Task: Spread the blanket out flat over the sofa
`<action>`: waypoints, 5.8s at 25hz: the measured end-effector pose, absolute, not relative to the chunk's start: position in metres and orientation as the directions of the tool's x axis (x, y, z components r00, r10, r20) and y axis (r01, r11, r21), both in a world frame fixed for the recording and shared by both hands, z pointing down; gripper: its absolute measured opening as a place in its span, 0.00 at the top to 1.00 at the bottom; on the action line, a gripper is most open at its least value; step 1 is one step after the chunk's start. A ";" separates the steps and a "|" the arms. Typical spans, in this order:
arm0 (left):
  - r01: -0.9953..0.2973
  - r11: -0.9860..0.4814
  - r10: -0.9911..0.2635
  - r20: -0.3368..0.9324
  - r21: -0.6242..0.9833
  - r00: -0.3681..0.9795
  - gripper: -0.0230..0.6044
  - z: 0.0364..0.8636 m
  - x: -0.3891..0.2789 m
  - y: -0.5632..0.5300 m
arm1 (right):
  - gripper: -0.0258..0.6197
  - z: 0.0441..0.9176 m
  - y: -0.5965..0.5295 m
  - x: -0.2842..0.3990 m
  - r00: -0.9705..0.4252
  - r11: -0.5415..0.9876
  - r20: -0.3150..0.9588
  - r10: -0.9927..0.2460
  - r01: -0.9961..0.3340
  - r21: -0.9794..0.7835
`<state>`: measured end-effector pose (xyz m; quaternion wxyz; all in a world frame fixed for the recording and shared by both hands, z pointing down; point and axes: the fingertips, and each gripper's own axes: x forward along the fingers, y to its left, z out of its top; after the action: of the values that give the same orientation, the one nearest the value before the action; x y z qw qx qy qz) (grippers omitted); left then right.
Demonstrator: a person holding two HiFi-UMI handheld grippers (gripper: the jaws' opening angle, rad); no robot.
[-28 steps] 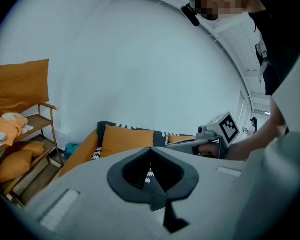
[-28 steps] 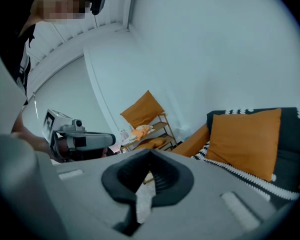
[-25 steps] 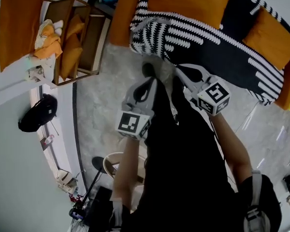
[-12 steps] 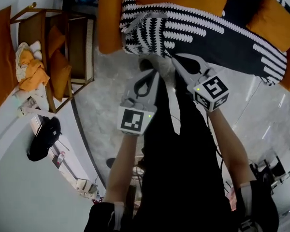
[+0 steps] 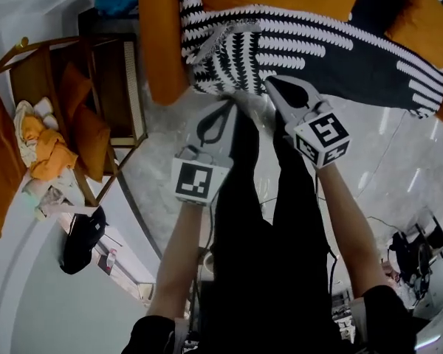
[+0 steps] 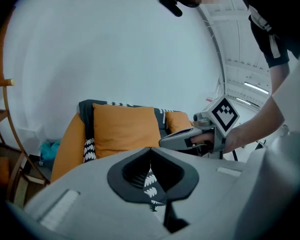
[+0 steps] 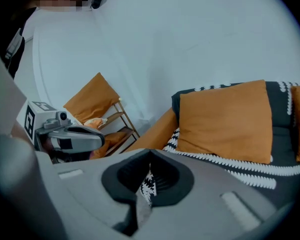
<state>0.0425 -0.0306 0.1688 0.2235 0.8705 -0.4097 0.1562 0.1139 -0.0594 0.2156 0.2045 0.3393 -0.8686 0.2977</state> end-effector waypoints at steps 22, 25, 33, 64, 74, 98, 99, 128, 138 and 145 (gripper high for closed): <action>-0.773 -0.560 -0.609 0.485 0.297 0.628 0.95 0.290 0.068 -0.087 | 0.75 0.414 -0.135 0.126 -0.644 0.647 0.668 -0.373 -0.697 -0.311; -0.793 -0.525 -0.625 0.492 0.309 0.606 0.95 0.307 0.070 -0.093 | 0.72 0.440 -0.148 0.126 -0.633 0.676 0.690 -0.353 -0.682 -0.280; -0.813 -0.499 -0.629 0.520 0.301 0.578 0.95 0.335 0.068 -0.106 | 0.67 0.493 -0.163 0.121 -0.593 0.755 0.751 -0.291 -0.625 -0.200; -0.871 -0.382 -0.659 0.570 0.308 0.491 0.95 0.359 0.073 -0.100 | 0.93 0.549 -0.161 0.118 -0.546 0.878 0.820 -0.173 -0.462 -0.122; -0.900 -0.314 -0.696 0.571 0.302 0.435 0.95 0.352 0.060 -0.087 | 0.94 0.503 -0.143 0.103 -0.664 0.856 0.736 -0.131 -0.451 -0.254; -0.927 -0.212 -0.796 0.496 0.308 0.347 0.95 0.327 -0.061 0.060 | 0.94 0.422 0.027 -0.040 -0.865 0.782 0.502 -0.003 -0.315 -0.538; -0.925 -0.220 -0.797 0.490 0.310 0.353 0.95 0.323 -0.066 0.067 | 0.94 0.420 0.033 -0.043 -0.863 0.782 0.505 -0.010 -0.322 -0.534; -0.930 -0.259 -0.752 0.550 0.260 0.363 0.95 0.374 -0.118 0.136 | 0.95 0.496 0.132 -0.096 -0.855 0.652 0.518 0.004 -0.391 -0.650; -0.898 -0.383 -0.765 0.471 0.216 0.439 0.95 0.435 -0.145 0.136 | 0.95 0.584 0.139 -0.136 -0.818 0.664 0.566 -0.102 -0.480 -0.574; -0.892 -0.417 -0.792 0.412 0.177 0.452 0.95 0.505 -0.176 0.123 | 0.95 0.636 0.132 -0.165 -0.808 0.727 0.571 -0.143 -0.477 -0.493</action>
<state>-0.1756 0.1228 0.5052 0.1876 0.8311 -0.5063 0.1333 -0.1649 0.1317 0.6364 0.2565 0.1736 -0.8933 0.3259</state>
